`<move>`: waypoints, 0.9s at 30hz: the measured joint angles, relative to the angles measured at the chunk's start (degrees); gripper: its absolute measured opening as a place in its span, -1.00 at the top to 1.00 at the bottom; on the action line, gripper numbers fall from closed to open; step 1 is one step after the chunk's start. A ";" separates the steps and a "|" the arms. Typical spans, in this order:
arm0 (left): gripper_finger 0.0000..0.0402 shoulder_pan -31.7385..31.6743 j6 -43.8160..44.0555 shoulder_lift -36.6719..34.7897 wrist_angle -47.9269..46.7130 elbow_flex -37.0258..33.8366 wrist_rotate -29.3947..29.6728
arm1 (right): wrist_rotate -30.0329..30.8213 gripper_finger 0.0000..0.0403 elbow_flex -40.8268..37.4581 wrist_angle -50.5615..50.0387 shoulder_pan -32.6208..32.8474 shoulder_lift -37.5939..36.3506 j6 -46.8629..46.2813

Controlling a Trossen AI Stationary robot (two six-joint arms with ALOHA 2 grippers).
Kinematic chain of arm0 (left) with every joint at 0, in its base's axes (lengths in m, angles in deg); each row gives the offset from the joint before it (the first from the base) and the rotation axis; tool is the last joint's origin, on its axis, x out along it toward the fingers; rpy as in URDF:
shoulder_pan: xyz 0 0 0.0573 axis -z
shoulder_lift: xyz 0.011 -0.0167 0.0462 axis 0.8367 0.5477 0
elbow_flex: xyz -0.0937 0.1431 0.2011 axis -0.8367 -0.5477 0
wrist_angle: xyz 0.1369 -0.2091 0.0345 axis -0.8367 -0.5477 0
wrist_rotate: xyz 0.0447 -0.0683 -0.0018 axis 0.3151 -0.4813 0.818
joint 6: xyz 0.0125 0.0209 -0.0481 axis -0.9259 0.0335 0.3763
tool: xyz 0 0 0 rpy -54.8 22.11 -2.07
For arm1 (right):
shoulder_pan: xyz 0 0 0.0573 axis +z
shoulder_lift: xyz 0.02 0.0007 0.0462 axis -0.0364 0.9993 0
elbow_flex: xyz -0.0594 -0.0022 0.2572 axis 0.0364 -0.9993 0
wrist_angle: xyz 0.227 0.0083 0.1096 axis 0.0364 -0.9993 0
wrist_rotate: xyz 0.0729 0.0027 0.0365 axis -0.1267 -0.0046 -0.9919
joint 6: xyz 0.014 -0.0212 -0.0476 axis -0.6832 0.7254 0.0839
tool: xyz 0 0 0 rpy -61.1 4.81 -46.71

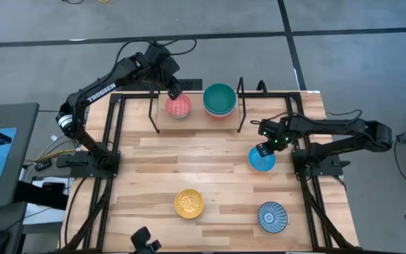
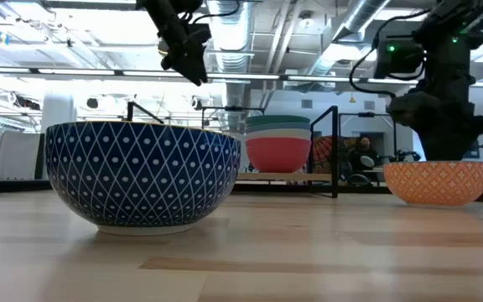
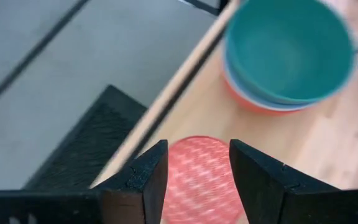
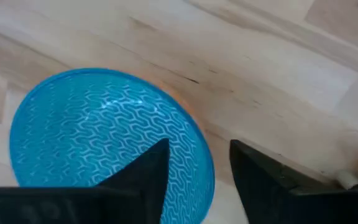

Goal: Place and stack bowls onto a shelf
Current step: Stack the light blue patterned bowl on top of the red patterned bowl on the shelf

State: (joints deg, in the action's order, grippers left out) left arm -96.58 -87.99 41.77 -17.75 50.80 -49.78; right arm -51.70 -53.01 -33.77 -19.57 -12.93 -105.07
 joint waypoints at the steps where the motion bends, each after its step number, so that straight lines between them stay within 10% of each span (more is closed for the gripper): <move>1: 0.22 0.32 0.38 0.00 0.04 0.00 -0.70 | 0.01 0.16 -0.36 0.14 0.27 0.00 -0.52; 12: 0.22 3.08 -0.87 0.00 0.44 0.00 -0.38 | 0.14 0.81 -3.29 4.08 3.31 -0.07 -9.46; 27: 0.36 3.08 -0.76 0.00 0.15 0.00 -5.29 | 11.25 0.81 15.97 -2.85 13.92 -0.20 -18.50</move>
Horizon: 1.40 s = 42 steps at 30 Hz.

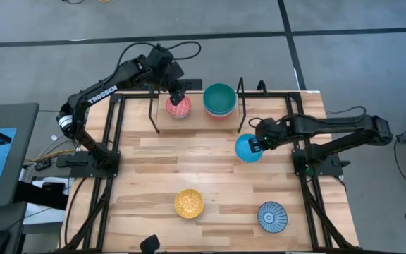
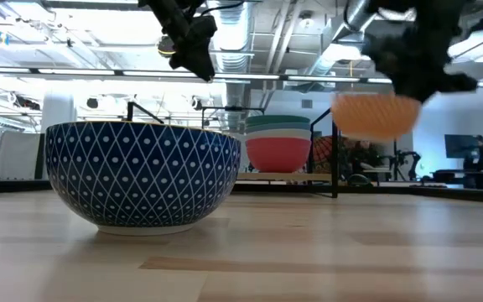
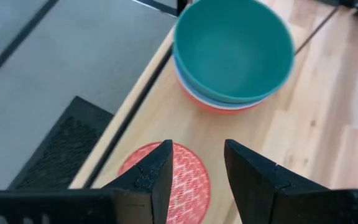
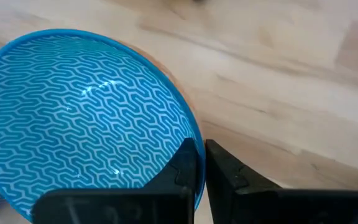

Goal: Place and stack bowls onto a shelf
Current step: Stack the light blue patterned bowl on top of the red patterned bowl on the shelf

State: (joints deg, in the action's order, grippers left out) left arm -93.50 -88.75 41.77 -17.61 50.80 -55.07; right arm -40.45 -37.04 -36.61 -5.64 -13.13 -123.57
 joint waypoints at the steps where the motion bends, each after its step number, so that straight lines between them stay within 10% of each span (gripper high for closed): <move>1: 0.37 0.00 0.29 0.00 -0.02 0.00 -0.79 | 0.90 0.81 1.62 -0.28 0.46 0.00 0.08; 12: 0.32 4.15 2.01 0.00 2.04 0.00 -6.18 | 17.94 0.81 17.28 0.89 1.16 8.68 4.35; 22: 0.04 10.66 0.22 0.00 9.95 0.00 1.55 | 30.85 0.81 38.76 -6.64 -1.01 24.91 6.22; 42: -0.06 13.33 -0.64 -2.69 17.37 0.02 7.23 | 34.67 0.81 52.48 -11.58 -5.92 31.09 22.11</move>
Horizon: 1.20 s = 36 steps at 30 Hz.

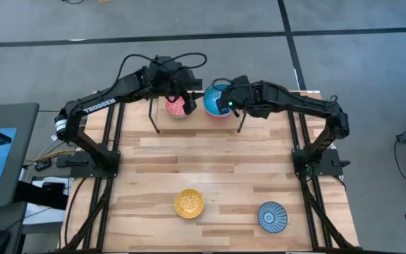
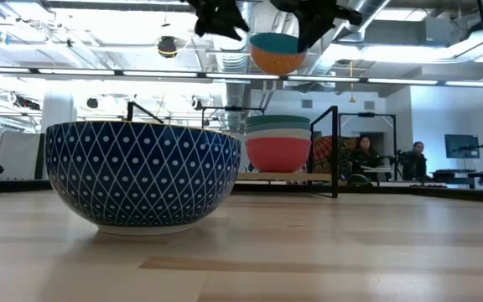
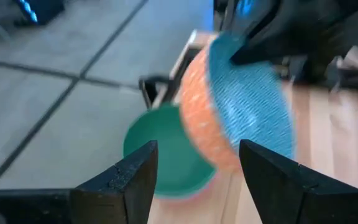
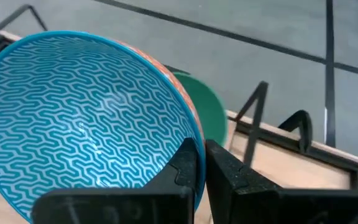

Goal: Place and stack bowls onto a shelf
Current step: Stack the light blue patterned bowl on top of the red patterned bowl on the shelf

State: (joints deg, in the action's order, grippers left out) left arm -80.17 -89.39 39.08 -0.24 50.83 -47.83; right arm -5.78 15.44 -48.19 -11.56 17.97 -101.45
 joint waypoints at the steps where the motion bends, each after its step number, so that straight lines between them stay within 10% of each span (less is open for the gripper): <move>1: -0.06 0.00 0.04 -0.16 0.71 0.00 -0.43 | 0.28 0.81 0.00 0.44 -0.19 -0.09 0.65; 21: -0.02 1.78 -4.36 4.26 5.70 0.00 3.85 | -1.43 0.81 2.50 5.75 0.69 -0.13 22.85; 36: 0.81 3.09 -2.63 4.32 7.13 -0.04 19.43 | -1.58 0.80 4.06 12.63 2.92 -0.41 37.43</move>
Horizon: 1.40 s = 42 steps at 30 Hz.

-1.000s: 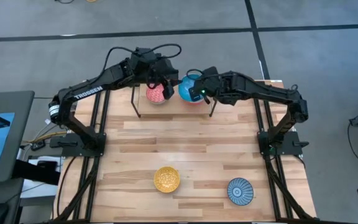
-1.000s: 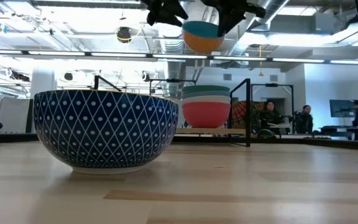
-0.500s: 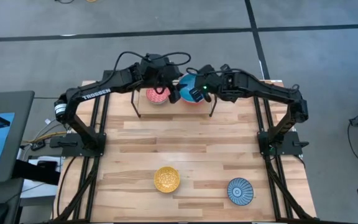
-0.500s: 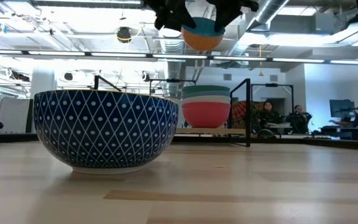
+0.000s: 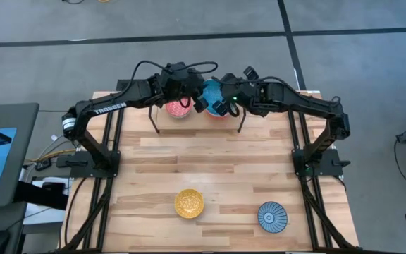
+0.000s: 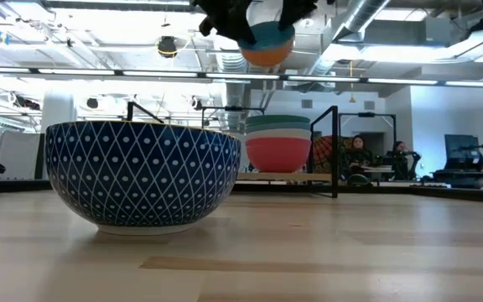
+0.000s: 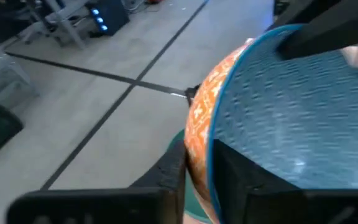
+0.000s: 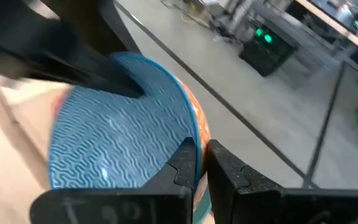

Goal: Place and stack bowls onto a shelf
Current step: Stack the light blue patterned bowl on top of the red patterned bowl on the shelf

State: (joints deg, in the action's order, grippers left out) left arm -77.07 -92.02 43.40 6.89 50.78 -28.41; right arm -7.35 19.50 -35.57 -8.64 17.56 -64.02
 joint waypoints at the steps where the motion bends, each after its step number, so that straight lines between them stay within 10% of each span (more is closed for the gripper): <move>1: 0.87 0.01 -0.26 0.01 0.02 0.00 0.56 | -0.55 0.80 0.50 0.67 0.26 -0.09 1.46; 15: 0.99 -7.40 -0.99 -0.17 -15.00 7.37 6.88 | -7.47 0.56 4.29 -7.85 -4.05 -3.15 -7.73; 23: 1.00 -20.15 8.61 -0.11 -24.70 3.14 -11.84 | -8.64 0.26 4.24 -19.25 -8.59 -4.11 -11.97; 42: 0.98 -23.61 3.86 9.04 -24.29 -6.36 -19.97 | -15.27 0.13 -5.50 -21.56 -7.64 -8.52 -15.14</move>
State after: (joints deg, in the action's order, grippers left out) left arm -100.68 -88.16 52.44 -17.40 44.42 -48.38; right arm -22.62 14.00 -57.13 -16.28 9.04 -79.16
